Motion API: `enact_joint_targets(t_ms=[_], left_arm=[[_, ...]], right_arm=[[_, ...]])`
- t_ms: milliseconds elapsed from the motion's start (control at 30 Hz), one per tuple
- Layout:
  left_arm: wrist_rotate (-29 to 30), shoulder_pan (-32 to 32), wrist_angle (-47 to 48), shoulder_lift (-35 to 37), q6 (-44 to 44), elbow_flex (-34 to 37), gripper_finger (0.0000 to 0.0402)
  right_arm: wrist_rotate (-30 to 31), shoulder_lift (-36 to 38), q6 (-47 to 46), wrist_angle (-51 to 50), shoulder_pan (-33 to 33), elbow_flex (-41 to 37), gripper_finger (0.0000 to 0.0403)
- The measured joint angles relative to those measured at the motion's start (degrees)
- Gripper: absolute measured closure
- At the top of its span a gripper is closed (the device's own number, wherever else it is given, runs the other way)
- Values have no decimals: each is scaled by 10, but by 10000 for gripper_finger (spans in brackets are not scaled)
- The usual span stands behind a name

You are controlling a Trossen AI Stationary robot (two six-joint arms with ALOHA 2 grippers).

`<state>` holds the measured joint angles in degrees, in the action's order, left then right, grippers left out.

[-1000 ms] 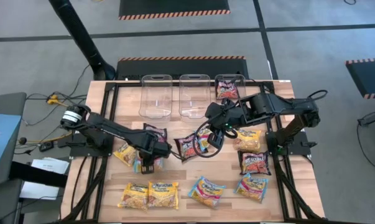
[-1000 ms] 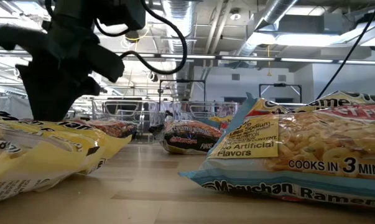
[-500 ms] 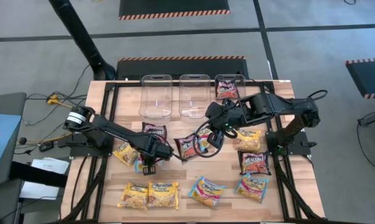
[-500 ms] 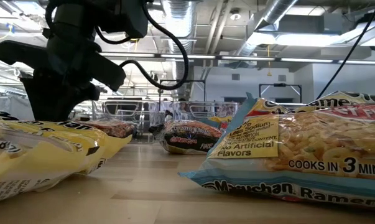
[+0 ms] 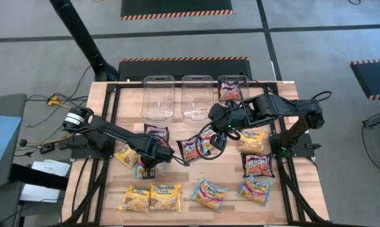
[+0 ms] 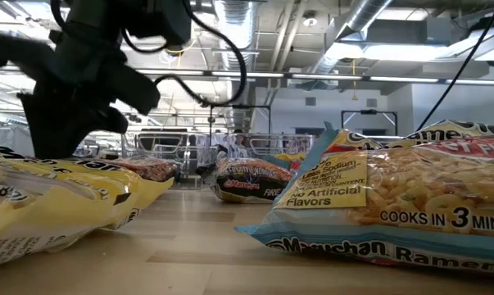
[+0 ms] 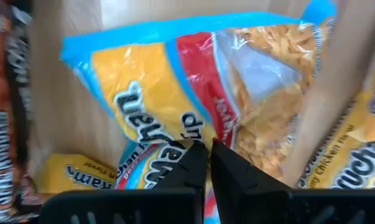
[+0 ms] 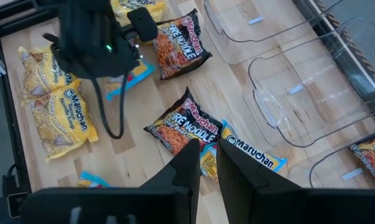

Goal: Sort Maruchan noodles
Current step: Put the blue noodle pack into the left transparent bin

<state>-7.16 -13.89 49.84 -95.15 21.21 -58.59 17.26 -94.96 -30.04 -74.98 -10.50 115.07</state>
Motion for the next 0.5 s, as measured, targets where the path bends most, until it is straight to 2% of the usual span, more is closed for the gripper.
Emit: enact_joint_targets(t_ms=[333,500], left_arm=[[18,0,-1,104,-10,0,401],[61,0,-3,150,-8,0,401]], right_arm=[[11,0,0,4,1,0,332],[13,0,-1,5,1,0,332]])
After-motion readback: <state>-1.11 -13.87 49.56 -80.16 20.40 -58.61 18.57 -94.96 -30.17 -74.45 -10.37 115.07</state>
